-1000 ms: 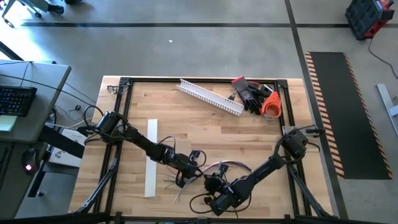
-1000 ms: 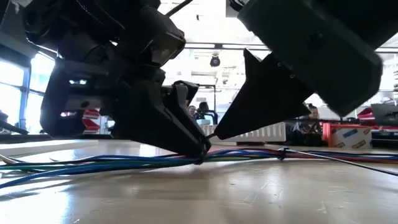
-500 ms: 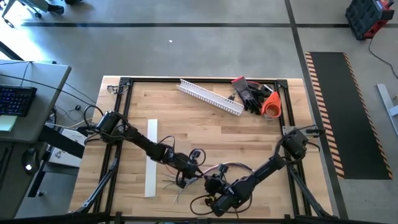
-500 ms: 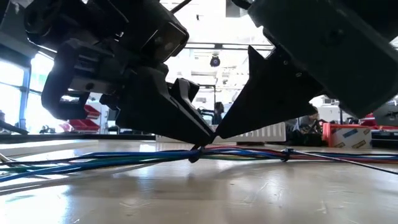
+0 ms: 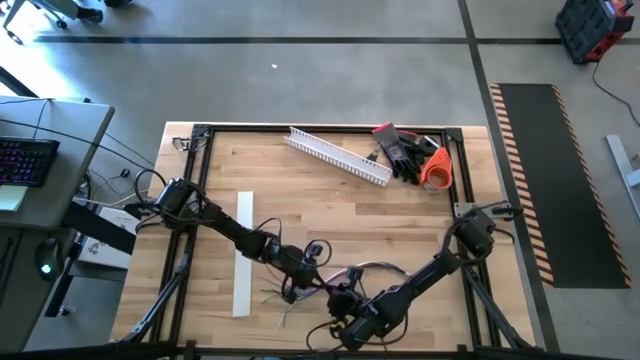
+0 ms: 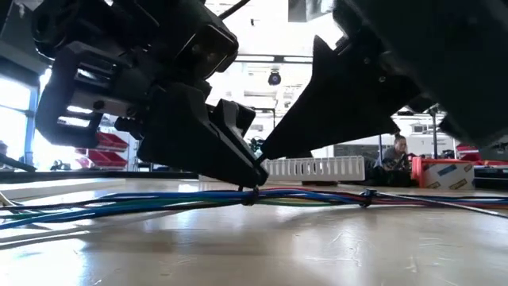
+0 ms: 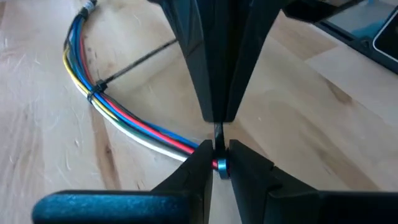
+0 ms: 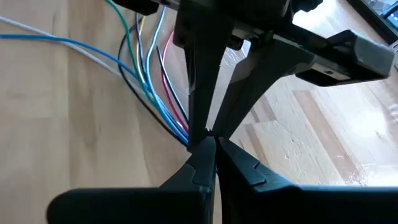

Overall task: Ziptie cables
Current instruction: Wrap the zip tie on the cable

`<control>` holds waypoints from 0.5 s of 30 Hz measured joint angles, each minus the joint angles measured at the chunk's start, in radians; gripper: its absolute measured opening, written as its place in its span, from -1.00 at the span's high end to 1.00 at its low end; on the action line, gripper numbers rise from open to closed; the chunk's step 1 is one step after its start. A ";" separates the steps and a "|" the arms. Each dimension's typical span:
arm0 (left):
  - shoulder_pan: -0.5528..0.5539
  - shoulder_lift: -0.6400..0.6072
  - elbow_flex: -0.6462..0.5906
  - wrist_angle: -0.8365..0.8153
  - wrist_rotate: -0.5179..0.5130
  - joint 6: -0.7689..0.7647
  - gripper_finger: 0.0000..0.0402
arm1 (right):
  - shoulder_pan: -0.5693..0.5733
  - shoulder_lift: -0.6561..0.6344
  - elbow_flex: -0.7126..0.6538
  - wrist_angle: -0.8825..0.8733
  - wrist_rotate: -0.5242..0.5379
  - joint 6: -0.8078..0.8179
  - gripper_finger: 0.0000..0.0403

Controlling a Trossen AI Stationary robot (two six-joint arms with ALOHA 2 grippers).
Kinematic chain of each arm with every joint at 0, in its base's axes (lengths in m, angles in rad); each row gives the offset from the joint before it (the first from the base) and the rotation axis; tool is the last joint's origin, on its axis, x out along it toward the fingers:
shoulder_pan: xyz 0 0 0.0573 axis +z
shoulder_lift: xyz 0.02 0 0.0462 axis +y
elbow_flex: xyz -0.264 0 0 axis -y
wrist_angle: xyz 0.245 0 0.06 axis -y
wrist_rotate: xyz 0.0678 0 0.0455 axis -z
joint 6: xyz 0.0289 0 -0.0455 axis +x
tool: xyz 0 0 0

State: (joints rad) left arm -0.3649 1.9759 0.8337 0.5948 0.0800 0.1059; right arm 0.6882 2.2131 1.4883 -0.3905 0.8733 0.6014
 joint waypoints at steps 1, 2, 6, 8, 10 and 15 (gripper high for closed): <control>0.000 0.000 0.000 -0.004 0.001 0.000 0.84 | 0.003 0.000 0.000 0.000 0.004 0.000 1.00; 0.000 0.000 0.000 -0.005 0.001 0.001 0.84 | 0.006 0.000 0.000 0.000 0.008 0.000 1.00; 0.000 0.000 0.000 -0.005 -0.003 0.010 0.89 | 0.014 0.000 0.000 0.000 0.009 0.002 1.00; 0.000 0.000 0.000 -0.005 -0.007 0.019 0.94 | 0.015 0.000 0.000 0.000 0.008 0.002 1.00; 0.000 0.000 0.000 -0.004 -0.009 0.019 0.98 | 0.015 0.000 0.000 -0.001 0.008 0.003 1.00; 0.000 0.000 0.000 0.002 0.020 0.019 0.88 | 0.015 -0.001 0.000 0.000 0.008 0.001 1.00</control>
State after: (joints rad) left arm -0.3649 1.9759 0.8333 0.5963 0.0997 0.1253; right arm 0.7033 2.2124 1.4883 -0.3904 0.8818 0.6022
